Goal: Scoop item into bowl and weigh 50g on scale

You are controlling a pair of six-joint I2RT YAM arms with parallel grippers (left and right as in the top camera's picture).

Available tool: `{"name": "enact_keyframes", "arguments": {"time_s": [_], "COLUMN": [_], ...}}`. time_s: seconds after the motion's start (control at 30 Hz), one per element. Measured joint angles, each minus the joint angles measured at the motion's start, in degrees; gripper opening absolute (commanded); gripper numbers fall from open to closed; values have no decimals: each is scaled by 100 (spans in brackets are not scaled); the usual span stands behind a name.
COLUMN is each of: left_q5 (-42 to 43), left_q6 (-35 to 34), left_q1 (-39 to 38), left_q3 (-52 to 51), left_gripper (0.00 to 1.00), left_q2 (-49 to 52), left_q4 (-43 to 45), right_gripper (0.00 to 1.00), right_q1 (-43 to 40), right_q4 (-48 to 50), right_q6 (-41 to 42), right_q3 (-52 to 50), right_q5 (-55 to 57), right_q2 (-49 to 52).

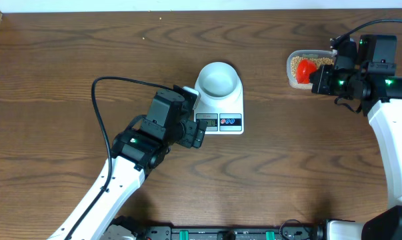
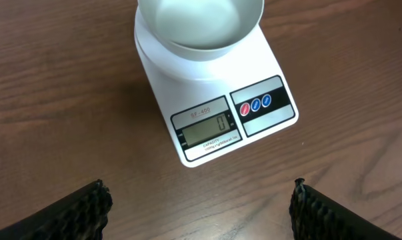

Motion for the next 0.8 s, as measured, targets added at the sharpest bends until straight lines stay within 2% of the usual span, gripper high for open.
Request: {"name": "enact_keyframes", "arguments": {"time_s": [0.8], "left_q5": [133], "left_q6": [11], "left_q1": [0], "left_q3": [0], "left_gripper": [88], "left_q2": [0], "left_q4": [-24], "right_gripper": [1], "right_q1": [0], "right_q4": [0], "right_q6": [0], "right_q3": [0], "right_q5": [0], "right_q2": [0]}}
